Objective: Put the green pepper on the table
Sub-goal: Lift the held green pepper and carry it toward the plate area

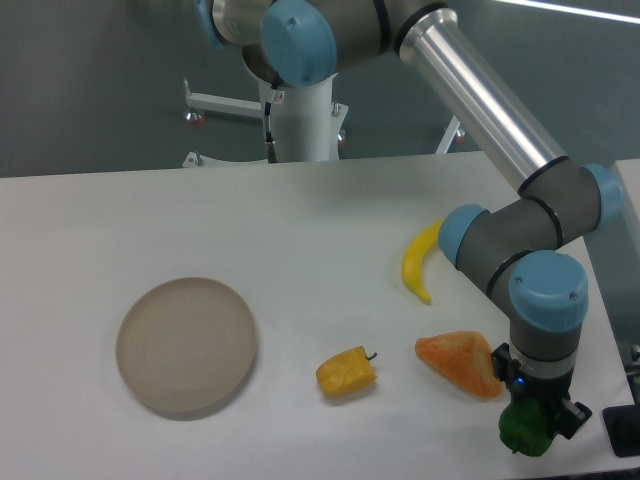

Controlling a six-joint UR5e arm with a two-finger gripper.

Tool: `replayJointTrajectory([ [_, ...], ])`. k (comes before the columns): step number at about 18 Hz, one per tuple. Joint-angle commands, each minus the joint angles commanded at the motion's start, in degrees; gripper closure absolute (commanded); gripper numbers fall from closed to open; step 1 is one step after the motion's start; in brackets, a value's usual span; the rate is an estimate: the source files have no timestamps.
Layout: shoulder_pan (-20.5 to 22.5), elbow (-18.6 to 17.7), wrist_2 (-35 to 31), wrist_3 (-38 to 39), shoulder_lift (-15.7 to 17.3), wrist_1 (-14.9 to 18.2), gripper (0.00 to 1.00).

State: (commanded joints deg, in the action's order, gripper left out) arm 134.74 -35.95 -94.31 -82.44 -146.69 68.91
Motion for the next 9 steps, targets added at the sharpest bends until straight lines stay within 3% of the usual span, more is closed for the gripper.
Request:
replayJointTrajectory([
  [6,-0.6,-0.9,-0.1,0.1,0.4,0.1,0.58],
  [9,-0.6,-3.7,0.5,0.3,2.6,0.4,0.58],
])
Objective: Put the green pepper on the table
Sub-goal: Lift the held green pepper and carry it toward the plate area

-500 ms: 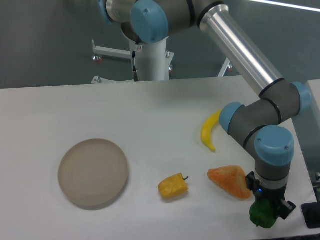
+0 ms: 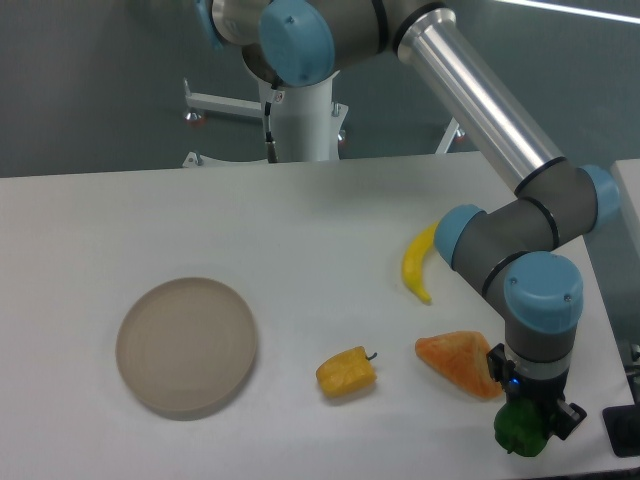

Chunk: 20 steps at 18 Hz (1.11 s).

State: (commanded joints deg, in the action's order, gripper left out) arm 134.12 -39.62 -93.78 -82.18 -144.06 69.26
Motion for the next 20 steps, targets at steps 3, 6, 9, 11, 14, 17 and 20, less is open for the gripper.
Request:
replayJointTrajectory([
  [3,-0.1,-6.5,0.1,2.1,4.7,0.1,0.58],
  [6,-0.2,-13.6,0.5,4.8,10.5,1.0,0.58],
  [9,-1.4,-19.6,1.1,8.5,15.7,2.6,0.58],
  [11,-2.9,-24.1,1.3,12.8,19.5,3.4,0.58],
  [14,-5.1,-32.9,5.0,23.9,25.9,3.5,0.58],
  [17,-7.1,-41.0,7.4,31.6,31.3,3.3,0.58],
  [20,-8.1,-48.0,8.7,33.2,36.3,2.9,0.58],
])
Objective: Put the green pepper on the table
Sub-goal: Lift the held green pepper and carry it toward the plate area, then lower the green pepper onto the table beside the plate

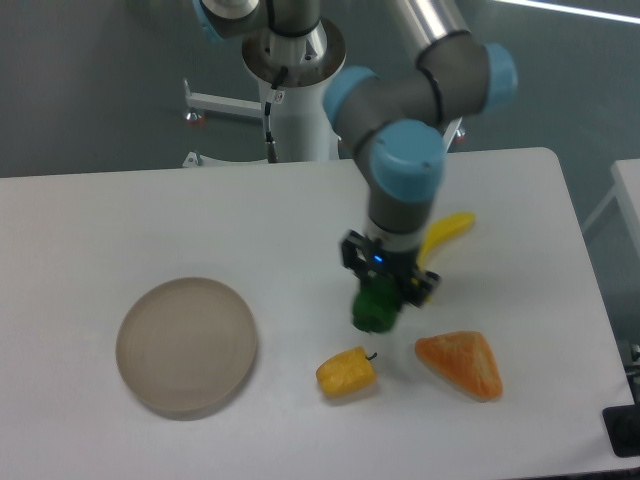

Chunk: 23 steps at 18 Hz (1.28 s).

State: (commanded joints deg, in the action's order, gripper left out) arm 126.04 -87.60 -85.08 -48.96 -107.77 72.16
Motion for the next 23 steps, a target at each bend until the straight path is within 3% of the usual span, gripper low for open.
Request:
replayJointTrajectory([
  [4,-0.4,-9.2,-0.1,-4.3,4.9,-4.6,0.61],
  [8,-1.1,-14.3,-0.2,-9.8,7.3,-5.2,0.61],
  [12,-2.4,-14.6,0.0,-7.8,5.9,-5.6,0.61],
  [15,-3.3,-15.0,0.8,0.7,4.9,-8.5,0.60],
  [19,-3.5,-16.1,1.8,5.1,2.1,-13.0,0.60],
  [23,-3.5,-15.8,1.6,5.2,0.2,-13.4,0.60],
])
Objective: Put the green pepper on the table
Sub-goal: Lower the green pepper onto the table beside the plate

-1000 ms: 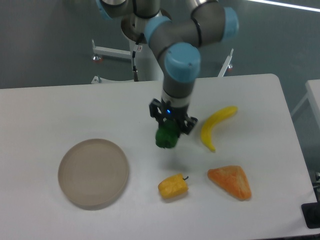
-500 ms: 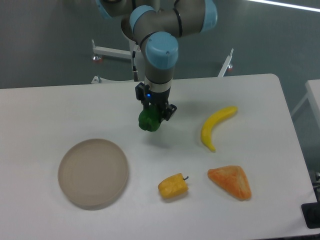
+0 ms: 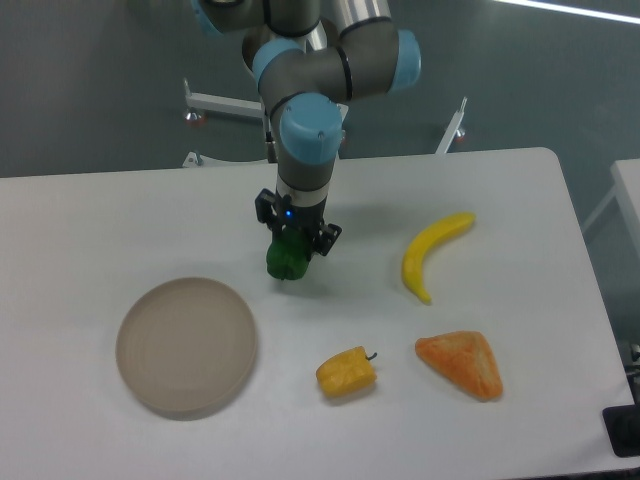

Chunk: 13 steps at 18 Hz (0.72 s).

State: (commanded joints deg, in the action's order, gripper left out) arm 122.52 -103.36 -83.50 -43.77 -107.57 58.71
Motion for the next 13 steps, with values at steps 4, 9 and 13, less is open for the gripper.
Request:
replayJointTrajectory([
  [4,0.0,0.5,-0.3,0.1,-1.1,-0.1,0.59],
  [9,0.1,0.7,-0.3,0.0,-1.4,-0.1,0.59],
  [13,0.1,1.1,-0.3,0.0,-1.7,-0.1,0.58],
])
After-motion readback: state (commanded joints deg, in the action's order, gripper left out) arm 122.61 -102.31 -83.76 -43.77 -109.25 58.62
